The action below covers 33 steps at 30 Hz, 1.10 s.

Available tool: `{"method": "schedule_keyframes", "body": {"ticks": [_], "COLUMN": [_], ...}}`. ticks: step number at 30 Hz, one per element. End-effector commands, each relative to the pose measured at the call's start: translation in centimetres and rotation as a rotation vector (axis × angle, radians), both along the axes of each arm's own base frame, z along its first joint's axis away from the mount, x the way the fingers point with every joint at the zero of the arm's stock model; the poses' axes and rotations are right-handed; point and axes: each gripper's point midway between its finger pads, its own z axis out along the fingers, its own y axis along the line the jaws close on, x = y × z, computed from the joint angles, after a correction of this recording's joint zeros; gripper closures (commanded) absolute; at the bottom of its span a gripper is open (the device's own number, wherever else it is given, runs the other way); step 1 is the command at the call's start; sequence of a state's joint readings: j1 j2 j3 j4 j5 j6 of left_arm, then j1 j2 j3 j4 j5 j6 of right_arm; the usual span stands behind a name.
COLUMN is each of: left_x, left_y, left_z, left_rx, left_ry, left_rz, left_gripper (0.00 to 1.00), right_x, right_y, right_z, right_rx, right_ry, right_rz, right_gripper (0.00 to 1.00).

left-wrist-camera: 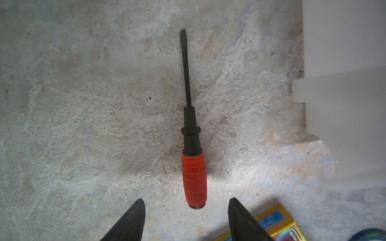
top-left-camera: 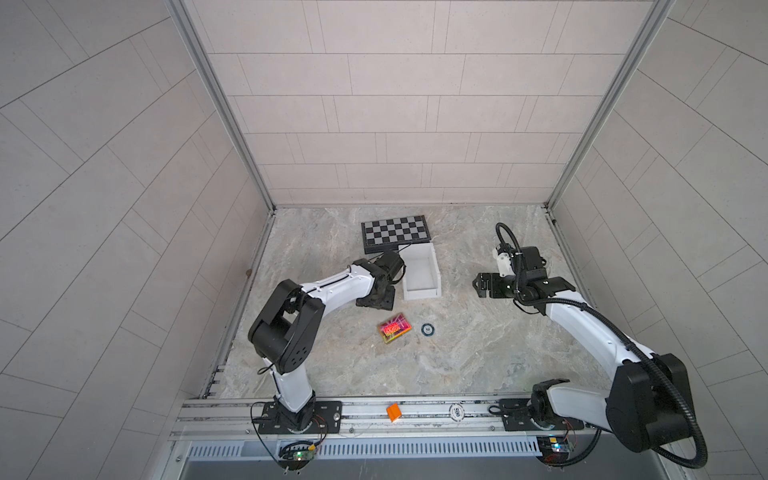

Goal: Put the screwdriver in the bin
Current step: 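Lower the left gripper around the screwdriver's red handle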

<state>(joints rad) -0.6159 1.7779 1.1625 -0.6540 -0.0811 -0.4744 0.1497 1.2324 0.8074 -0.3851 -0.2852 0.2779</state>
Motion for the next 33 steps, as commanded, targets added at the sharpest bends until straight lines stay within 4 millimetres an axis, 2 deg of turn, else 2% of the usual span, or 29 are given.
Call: {"method": "schedule_keyframes", "body": {"ticks": [1,4,6,18,26,29,30,31,33], "left_x": [1.2,1.4,1.3,0.4,1.2,1.4,1.7,1.9,2.4], "left_y": [-0.3,-0.1,0.2,0.7,0.2,0.4,-0.3,-0.9,-1.7], "left_z": [0.4,-0.2,-0.6,-2.4,-2.2,-2.1,-2.0,-1.5,0.3], "left_rx": [0.021,0.039,0.048,0.057,0.044,0.077,0.031,0.007,0.032], "left_ry": [-0.026,-0.015,-0.001,0.044,0.013,0.028,0.036,0.057,-0.005], "left_rz": [0.006,0.01,0.021,0.047,0.046,0.057,0.082,0.082,0.048], "left_gripper": [0.38,0.42,0.49,0.52,0.57,0.56,0.58,0.55,0.54], "right_x": [0.1,0.2,0.2,-0.1,-0.3,-0.4,-0.4,-0.3,-0.9], "right_y": [0.1,0.1,0.1,0.3,0.3,0.6,0.3,0.2,1.2], "right_z": [0.3,0.4,0.4,-0.3,-0.6,-0.5,-0.4,-0.6,-0.7], "right_rx": [0.014,0.01,0.01,0.023,0.002,0.005,0.009,0.035,0.101], "right_ry": [-0.006,-0.009,-0.006,0.017,0.027,0.04,0.049,0.06,0.081], "right_rz": [-0.005,-0.007,-0.007,-0.002,0.03,0.059,0.036,0.007,0.057], "right_gripper": [0.01,0.01,0.01,0.01,0.01,0.01,0.01,0.01,0.01]}}
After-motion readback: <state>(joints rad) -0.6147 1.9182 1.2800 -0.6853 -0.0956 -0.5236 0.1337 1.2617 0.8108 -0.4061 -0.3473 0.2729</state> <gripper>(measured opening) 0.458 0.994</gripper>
